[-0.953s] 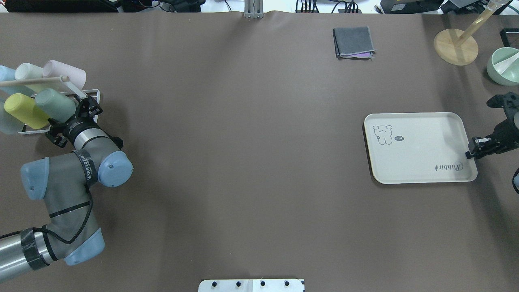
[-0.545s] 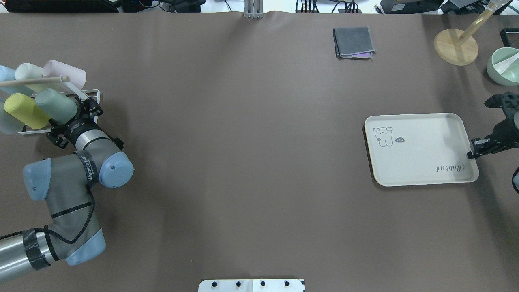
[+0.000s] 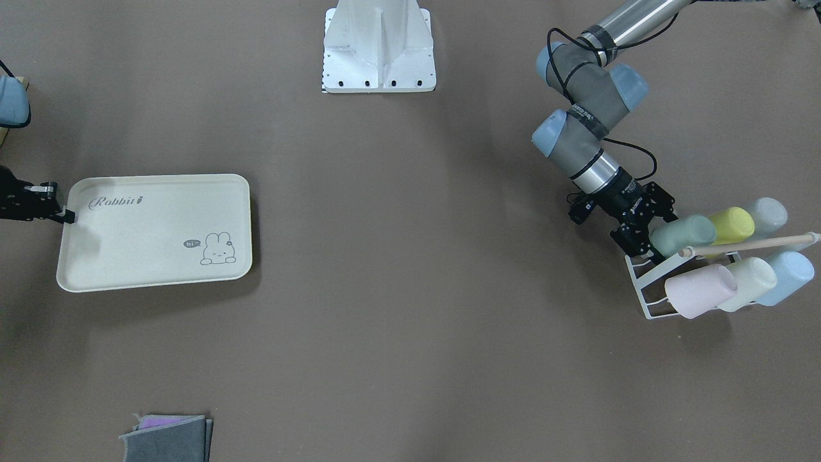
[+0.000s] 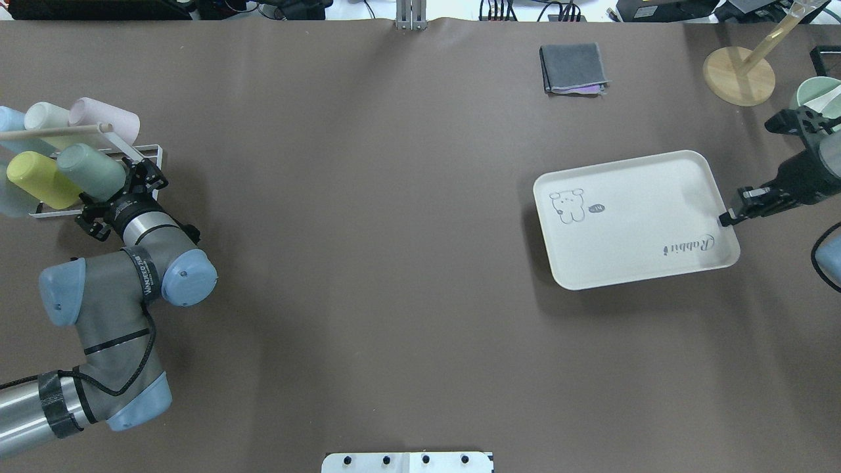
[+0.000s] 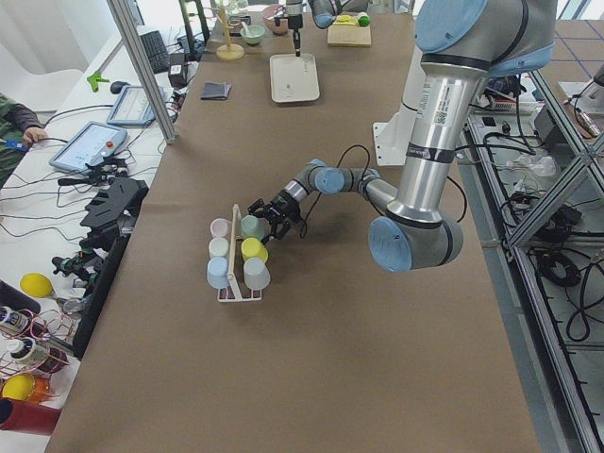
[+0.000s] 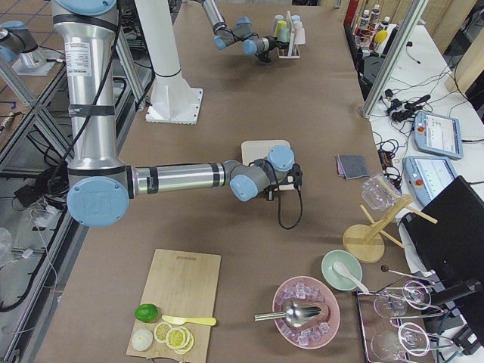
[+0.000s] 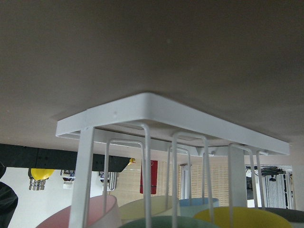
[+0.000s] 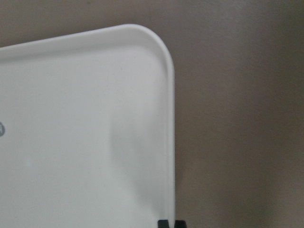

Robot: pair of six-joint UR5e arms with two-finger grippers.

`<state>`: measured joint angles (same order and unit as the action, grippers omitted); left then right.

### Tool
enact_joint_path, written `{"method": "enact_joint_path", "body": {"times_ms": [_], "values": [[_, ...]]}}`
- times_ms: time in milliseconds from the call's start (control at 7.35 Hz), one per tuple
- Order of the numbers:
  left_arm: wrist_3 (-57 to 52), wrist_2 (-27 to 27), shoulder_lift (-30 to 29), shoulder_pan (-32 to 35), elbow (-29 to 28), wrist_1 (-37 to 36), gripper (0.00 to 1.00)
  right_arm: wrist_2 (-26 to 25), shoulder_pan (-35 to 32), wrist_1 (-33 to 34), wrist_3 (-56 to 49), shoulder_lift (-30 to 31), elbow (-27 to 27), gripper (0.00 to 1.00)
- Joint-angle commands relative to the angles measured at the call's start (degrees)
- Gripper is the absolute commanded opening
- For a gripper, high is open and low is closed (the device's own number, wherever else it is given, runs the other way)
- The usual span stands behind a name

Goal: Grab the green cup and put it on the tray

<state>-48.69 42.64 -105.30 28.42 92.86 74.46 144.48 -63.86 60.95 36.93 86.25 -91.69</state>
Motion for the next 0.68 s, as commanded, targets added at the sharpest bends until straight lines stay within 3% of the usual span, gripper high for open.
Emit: {"method": "enact_joint_path", "body": {"times_ms": [0, 272, 408, 545], "values": [[0.0, -0.5, -0.1, -0.4, -0.3, 0.1, 0.97, 1.6, 2.9, 0.0, 10.8, -9.0, 0.0, 0.00], [0.0, -0.5, -0.1, -0.5, -0.2, 0.0, 0.83, 1.0, 9.2, 0.0, 19.6, -15.3, 1.4, 0.00], [0.0, -0.5, -0.1, -0.5, -0.1, 0.0, 0.70, -0.3, 10.6, 0.0, 20.4, -19.9, 4.9, 0.00], [0.0, -0.5, -0.1, -0.5, -0.1, 0.0, 0.66, -2.7, 13.6, -0.1, 22.0, -21.8, 5.1, 0.00]]}}
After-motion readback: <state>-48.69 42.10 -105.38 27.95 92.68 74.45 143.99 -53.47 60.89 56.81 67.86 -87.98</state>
